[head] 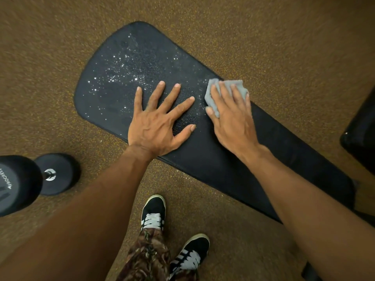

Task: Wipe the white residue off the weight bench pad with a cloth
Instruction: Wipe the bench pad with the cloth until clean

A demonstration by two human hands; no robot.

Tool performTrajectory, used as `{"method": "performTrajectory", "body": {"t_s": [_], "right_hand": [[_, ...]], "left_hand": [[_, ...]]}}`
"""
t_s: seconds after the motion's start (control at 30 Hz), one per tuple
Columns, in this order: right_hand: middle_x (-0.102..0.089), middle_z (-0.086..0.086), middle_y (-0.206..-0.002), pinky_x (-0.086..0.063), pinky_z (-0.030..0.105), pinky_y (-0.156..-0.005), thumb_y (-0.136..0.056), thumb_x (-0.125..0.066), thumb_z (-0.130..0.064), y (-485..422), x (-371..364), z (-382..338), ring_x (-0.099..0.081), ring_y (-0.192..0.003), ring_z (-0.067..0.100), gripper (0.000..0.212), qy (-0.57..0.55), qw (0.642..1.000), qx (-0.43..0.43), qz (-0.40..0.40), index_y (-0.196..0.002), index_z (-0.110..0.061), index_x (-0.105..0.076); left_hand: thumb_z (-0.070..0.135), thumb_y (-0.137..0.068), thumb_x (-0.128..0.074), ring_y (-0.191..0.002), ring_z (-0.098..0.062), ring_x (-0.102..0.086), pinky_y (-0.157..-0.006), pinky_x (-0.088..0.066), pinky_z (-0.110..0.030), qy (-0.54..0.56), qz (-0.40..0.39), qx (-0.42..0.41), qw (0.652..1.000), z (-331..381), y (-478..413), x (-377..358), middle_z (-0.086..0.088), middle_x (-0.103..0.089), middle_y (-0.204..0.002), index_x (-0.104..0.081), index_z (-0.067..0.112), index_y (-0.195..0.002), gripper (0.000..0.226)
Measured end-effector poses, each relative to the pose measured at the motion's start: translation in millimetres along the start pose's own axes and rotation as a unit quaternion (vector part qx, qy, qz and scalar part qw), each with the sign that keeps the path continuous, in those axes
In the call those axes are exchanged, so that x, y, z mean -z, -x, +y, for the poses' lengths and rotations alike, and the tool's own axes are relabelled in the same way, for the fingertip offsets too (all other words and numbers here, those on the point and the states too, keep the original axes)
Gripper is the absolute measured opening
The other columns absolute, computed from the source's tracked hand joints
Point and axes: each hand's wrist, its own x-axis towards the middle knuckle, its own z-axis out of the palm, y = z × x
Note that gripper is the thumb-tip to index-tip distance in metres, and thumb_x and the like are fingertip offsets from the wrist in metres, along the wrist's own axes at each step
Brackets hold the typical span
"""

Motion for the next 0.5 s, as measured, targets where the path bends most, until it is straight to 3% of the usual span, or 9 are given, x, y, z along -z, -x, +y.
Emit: {"method": "performTrajectory", "body": {"t_s": [0.17,0.3,0.5], "right_hand": [[-0.023,0.007,-0.165,-0.017,0.055,-0.122,-0.107,-0.031,-0.037,4.0,8.1,27.5,-0.016,-0.153,0.031,0.057,-0.003,1.0,-0.003,-0.019,-0.158,-0.013,-0.023],[-0.015,0.002,-0.168,-0.006,0.055,-0.123,-0.109,-0.024,-0.043,-43.0,7.9,-0.9,-0.012,-0.154,0.027,0.057,-0.06,0.996,-0.059,-0.02,-0.16,-0.019,-0.014],[-0.021,0.001,-0.166,-0.008,0.054,-0.124,-0.102,-0.016,-0.049,-4.4,12.3,25.8,-0.014,-0.154,0.025,0.065,0.03,0.996,0.066,-0.049,-0.159,-0.018,-0.021]], "left_hand": [[0.076,-0.094,-0.028,-0.156,-0.03,-0.013,-0.119,-0.008,-0.068,0.003,0.008,0.0,1.0,0.1,-0.9,-0.2,0.005,-0.022,-0.168,-0.026,0.048,-0.155,0.068],[0.075,-0.094,-0.029,-0.155,-0.029,-0.015,-0.119,-0.009,-0.067,0.0,0.02,0.001,1.0,-0.4,0.5,-2.0,0.004,-0.023,-0.167,-0.028,0.048,-0.155,0.067],[0.074,-0.095,-0.032,-0.155,-0.03,-0.016,-0.119,-0.01,-0.067,0.004,0.021,0.0,1.0,-1.0,-0.1,-2.1,0.004,-0.026,-0.167,-0.03,0.047,-0.154,0.066]]}}
